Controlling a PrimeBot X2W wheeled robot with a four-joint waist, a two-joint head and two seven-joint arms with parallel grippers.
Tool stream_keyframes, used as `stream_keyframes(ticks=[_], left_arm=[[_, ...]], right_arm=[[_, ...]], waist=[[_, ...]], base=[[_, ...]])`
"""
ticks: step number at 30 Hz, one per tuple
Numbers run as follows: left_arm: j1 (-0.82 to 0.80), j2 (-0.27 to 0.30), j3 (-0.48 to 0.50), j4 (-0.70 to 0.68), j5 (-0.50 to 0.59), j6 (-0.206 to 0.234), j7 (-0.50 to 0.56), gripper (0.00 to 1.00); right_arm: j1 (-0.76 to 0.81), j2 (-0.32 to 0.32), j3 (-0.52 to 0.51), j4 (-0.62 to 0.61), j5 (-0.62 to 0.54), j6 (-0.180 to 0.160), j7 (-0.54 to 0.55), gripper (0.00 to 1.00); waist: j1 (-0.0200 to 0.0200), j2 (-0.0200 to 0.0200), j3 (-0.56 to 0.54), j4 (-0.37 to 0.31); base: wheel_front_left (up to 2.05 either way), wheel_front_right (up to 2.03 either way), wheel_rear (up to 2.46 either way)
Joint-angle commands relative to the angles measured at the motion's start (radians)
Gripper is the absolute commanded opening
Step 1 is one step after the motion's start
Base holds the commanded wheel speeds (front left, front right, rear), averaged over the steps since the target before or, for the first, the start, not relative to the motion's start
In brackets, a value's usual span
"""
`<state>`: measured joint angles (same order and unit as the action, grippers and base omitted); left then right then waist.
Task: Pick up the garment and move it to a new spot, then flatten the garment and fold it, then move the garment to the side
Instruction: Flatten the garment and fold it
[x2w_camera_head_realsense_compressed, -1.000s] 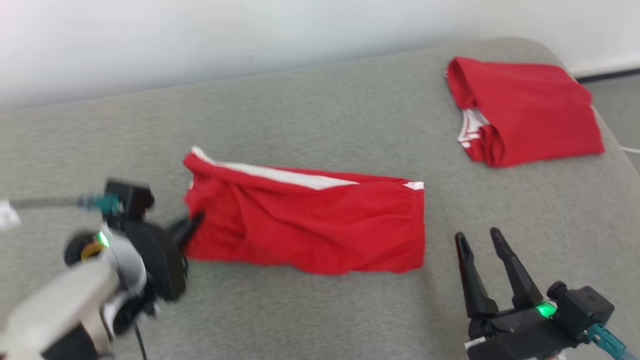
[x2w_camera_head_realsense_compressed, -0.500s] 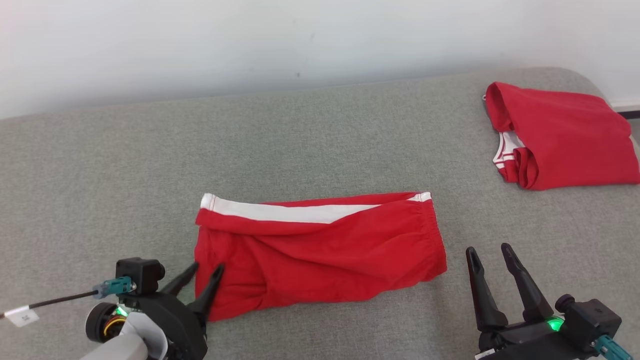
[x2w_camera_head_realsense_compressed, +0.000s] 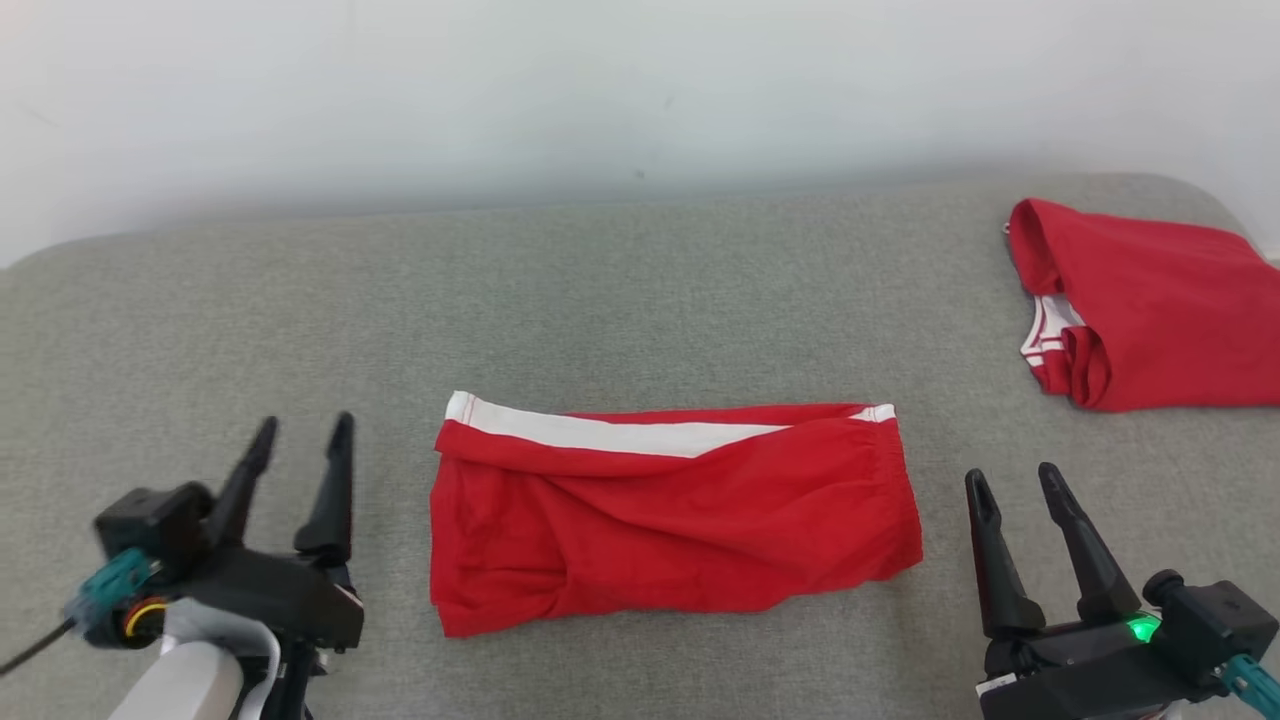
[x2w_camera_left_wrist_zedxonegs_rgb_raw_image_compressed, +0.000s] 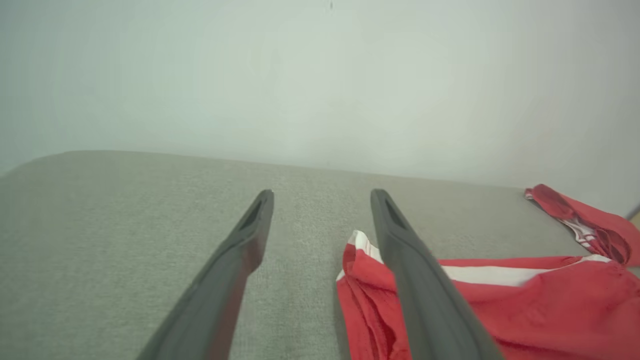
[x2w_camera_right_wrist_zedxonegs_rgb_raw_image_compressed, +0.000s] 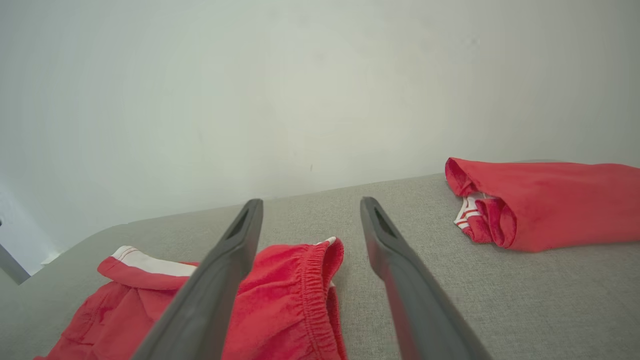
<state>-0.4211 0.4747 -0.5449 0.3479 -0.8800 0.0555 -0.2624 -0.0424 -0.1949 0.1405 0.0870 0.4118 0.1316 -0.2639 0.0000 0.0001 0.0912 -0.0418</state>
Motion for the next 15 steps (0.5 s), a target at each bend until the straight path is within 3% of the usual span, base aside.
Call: stream_keyframes(ticks=[1,10,15], left_arm=[[0.045,-0.024,0.067,-0.028,0.060,0.003,-0.003,1.00],[0.253,-0.188,0.402,-0.172,0.404,-0.036,-0.003,1.00],[0.343,-0.249,0.469,-0.223,0.513,-0.061,-0.003,1.00]], right_arm=[[-0.010,0.000,-0.005,0.001,-0.009,-0.002,0.000,1.00],[-0.005,0.004,-0.025,0.022,-0.022,-0.002,0.000,1.00],[0.015,0.009,-0.033,0.037,-0.024,-0.002,0.000,1.00]], waist=[[0.0000,-0.0001,-0.011,0.014],[0.0000,-0.0001,-0.045,0.036],[0.0000,-0.0001,-0.059,0.037]], base=[[0.00,0.00,0.00],[0.00,0.00,0.00],[0.00,0.00,0.00]])
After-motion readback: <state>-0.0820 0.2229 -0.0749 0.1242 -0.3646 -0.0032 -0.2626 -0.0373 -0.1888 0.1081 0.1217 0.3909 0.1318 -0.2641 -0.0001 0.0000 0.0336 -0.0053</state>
